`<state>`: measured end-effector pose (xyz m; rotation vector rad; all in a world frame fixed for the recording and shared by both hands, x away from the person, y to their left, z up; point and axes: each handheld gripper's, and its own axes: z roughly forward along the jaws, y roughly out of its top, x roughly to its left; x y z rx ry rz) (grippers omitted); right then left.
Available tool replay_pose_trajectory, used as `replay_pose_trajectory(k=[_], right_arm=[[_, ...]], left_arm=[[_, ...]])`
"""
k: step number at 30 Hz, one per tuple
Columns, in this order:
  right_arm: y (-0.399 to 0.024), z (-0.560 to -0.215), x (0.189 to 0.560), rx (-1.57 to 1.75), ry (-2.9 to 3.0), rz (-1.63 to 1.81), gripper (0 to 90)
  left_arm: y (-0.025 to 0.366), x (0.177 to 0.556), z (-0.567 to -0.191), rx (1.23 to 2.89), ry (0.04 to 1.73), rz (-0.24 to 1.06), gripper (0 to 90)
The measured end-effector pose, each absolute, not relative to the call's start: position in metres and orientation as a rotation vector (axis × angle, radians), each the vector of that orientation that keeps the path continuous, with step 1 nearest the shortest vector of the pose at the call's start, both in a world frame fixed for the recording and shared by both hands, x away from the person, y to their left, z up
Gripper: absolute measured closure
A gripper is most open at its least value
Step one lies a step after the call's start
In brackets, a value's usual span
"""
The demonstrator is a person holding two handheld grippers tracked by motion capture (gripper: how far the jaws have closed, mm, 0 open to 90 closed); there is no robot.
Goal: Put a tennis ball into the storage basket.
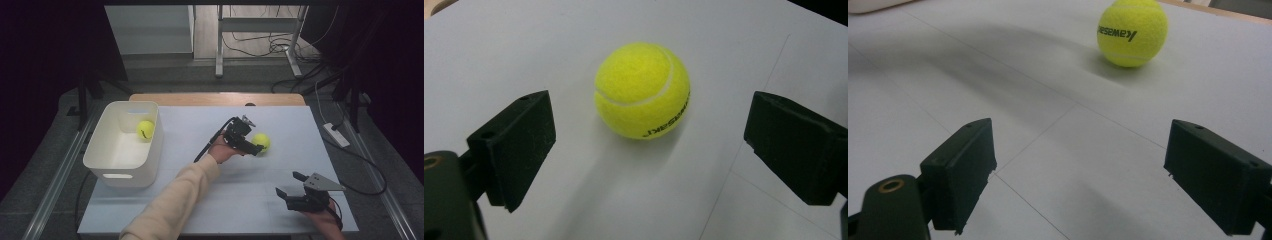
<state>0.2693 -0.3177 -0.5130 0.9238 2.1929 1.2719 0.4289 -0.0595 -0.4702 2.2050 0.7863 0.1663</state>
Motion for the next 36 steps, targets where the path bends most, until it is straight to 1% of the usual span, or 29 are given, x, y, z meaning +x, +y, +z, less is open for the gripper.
replay_pose_trajectory(k=[31, 36], right_arm=[[-0.318, -0.513, 0.270, 0.931, 2.192, 1.278, 12.8], [-0.318, -0.513, 0.270, 0.932, 2.191, 1.279, 12.8]], left_arm=[[-0.078, 0.441, -0.491, 2.216, 0.788, 0.166, 7.5], [-0.082, 0.442, -0.492, 2.222, 0.778, 0.182, 7.7]])
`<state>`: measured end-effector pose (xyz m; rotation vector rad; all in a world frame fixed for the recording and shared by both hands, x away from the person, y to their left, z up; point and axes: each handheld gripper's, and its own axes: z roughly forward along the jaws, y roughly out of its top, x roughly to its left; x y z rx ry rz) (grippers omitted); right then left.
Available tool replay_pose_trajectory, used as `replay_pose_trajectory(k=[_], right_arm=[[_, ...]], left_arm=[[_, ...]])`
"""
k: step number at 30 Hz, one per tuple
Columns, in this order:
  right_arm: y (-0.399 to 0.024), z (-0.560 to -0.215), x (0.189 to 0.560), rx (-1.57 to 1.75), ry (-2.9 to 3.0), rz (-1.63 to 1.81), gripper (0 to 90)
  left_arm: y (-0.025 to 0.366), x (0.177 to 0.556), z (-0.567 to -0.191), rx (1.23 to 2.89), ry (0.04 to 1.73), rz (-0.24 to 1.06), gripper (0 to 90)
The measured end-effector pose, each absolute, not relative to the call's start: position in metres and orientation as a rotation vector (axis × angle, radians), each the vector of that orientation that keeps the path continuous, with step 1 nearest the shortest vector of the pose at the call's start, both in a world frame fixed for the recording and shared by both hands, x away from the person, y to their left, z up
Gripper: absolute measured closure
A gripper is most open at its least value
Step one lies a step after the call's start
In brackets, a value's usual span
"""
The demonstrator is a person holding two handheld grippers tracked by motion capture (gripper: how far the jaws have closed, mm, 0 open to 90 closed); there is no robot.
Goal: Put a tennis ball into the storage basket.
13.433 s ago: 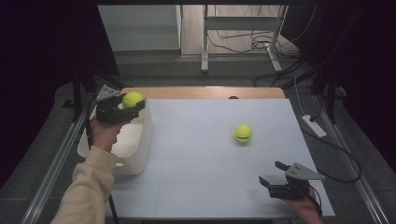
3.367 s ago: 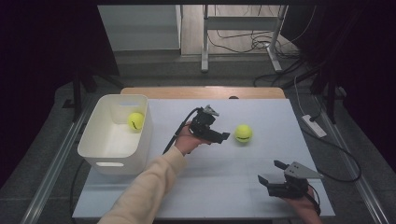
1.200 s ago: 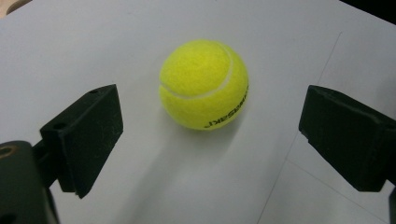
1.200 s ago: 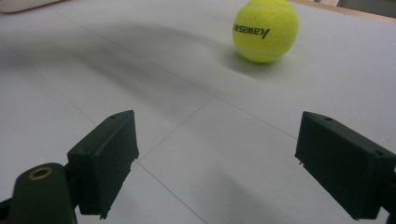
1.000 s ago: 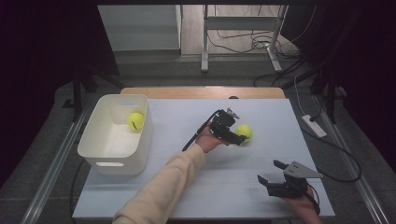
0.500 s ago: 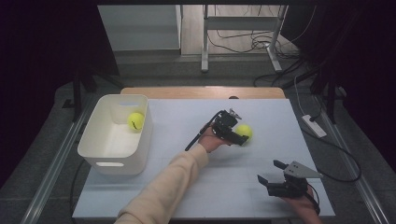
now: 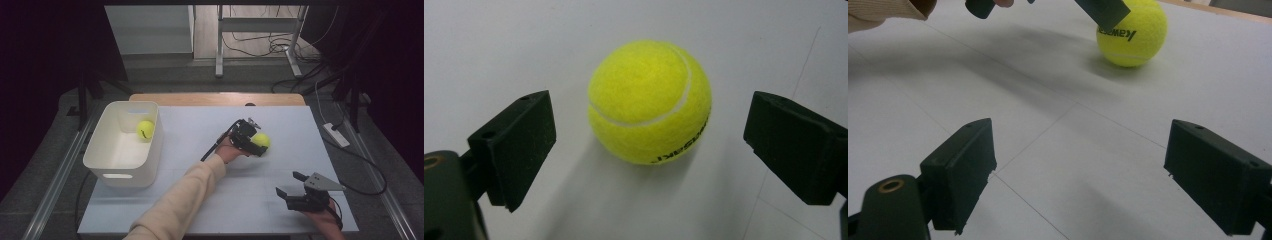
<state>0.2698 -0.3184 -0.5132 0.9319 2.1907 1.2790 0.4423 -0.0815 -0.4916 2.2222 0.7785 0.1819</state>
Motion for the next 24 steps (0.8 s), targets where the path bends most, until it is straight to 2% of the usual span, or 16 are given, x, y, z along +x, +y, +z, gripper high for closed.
replay_pose_trajectory(k=[24], right_arm=[[-0.320, -0.512, 0.269, 0.938, 2.183, 1.291, 12.7]], left_arm=[[-0.099, 0.456, -0.506, 2.238, 0.798, 0.160, 9.1]])
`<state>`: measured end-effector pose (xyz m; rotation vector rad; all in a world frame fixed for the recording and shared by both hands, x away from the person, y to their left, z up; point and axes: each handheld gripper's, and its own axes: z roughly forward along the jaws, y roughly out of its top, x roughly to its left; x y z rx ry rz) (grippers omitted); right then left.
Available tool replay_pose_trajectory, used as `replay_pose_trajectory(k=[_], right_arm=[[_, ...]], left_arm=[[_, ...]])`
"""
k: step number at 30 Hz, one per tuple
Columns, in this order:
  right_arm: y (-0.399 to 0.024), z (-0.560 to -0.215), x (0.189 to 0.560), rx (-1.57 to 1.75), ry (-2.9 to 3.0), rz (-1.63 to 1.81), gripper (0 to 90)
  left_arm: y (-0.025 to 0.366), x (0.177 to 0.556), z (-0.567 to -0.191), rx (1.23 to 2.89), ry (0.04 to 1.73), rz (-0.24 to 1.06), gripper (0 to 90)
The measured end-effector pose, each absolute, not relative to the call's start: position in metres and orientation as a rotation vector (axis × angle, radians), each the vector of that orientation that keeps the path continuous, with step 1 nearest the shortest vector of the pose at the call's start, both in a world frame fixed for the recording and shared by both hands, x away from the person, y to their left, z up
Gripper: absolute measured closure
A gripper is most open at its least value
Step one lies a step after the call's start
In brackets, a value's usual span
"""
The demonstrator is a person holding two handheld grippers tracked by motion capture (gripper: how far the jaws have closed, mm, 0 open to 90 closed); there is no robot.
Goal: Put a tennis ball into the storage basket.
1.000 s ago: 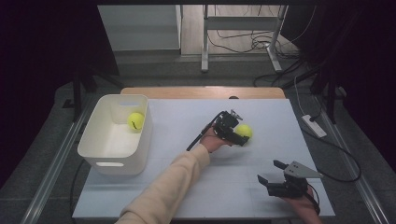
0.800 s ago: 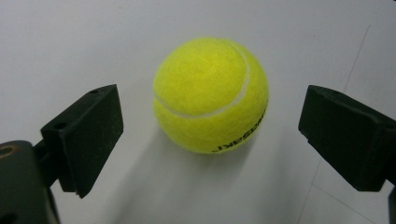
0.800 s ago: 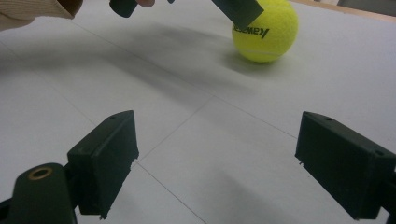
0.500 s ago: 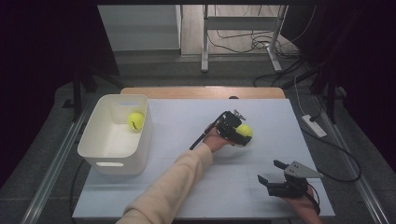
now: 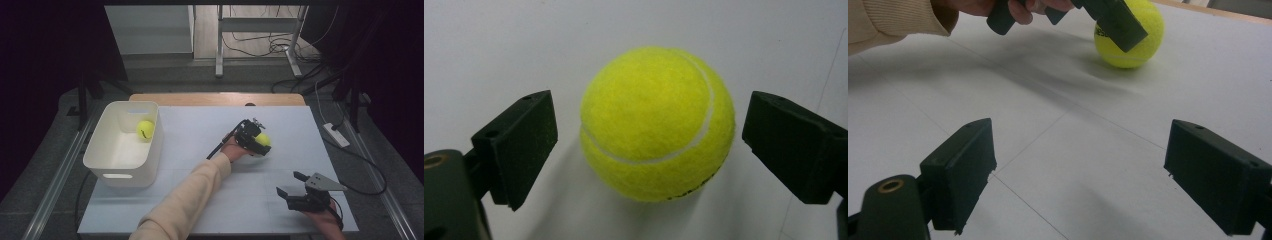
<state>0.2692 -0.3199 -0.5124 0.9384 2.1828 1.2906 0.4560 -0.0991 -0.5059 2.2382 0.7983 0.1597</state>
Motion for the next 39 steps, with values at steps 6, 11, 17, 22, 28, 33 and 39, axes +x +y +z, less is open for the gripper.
replay_pose_trajectory(k=[6, 11, 17, 22, 28, 33, 39], right_arm=[[-0.320, -0.513, 0.270, 0.936, 2.186, 1.284, 12.7], [-0.320, -0.513, 0.270, 0.935, 2.187, 1.282, 12.7], [-0.320, -0.513, 0.270, 0.936, 2.187, 1.278, 12.8], [-0.321, -0.513, 0.270, 0.937, 2.186, 1.278, 12.8], [-0.321, -0.513, 0.270, 0.938, 2.185, 1.278, 12.8], [-0.321, -0.512, 0.269, 0.936, 2.181, 1.283, 12.8], [-0.320, -0.512, 0.269, 0.934, 2.179, 1.283, 12.8]], left_arm=[[-0.101, 0.458, -0.509, 2.255, 0.813, 0.164, 14.2], [-0.102, 0.458, -0.511, 2.256, 0.802, 0.131, 25.5], [-0.102, 0.457, -0.509, 2.270, 0.792, 0.139, 26.6], [-0.100, 0.455, -0.503, 2.247, 0.781, 0.147, 26.7], [-0.097, 0.451, -0.495, 2.238, 0.761, 0.158, 26.7], [-0.092, 0.448, -0.489, 2.224, 0.755, 0.169, 26.7], [-0.086, 0.445, -0.481, 2.208, 0.751, 0.182, 26.7]])
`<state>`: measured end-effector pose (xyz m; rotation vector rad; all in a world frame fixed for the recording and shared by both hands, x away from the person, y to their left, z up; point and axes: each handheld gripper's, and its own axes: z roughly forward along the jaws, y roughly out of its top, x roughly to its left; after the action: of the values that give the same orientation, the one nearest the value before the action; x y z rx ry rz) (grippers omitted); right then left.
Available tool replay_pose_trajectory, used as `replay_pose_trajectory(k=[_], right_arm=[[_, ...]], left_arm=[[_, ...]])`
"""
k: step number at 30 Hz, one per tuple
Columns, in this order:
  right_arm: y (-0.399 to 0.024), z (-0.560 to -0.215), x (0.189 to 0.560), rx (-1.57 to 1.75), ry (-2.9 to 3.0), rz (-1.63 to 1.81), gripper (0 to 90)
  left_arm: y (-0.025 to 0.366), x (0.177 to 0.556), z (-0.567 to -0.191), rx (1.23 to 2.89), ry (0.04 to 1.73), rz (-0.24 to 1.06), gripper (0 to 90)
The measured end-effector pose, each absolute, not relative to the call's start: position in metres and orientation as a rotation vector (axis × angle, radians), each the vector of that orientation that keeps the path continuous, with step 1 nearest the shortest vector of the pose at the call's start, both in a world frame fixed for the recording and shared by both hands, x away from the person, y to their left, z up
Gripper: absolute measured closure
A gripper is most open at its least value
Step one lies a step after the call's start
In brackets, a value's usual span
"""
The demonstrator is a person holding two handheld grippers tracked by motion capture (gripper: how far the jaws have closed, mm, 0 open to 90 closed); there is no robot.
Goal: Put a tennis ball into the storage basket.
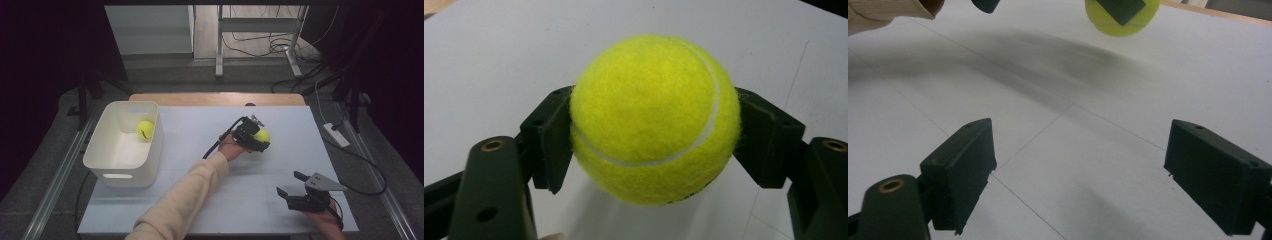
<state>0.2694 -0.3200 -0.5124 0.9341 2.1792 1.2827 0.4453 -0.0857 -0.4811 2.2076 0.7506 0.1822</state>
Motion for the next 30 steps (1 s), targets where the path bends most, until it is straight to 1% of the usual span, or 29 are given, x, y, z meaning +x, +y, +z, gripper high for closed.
replay_pose_trajectory(k=[30], right_arm=[[-0.318, -0.513, 0.269, 0.928, 2.181, 1.269, 12.8]], left_arm=[[-0.045, 0.424, -0.457, 2.145, 0.762, 0.232, 26.7]])
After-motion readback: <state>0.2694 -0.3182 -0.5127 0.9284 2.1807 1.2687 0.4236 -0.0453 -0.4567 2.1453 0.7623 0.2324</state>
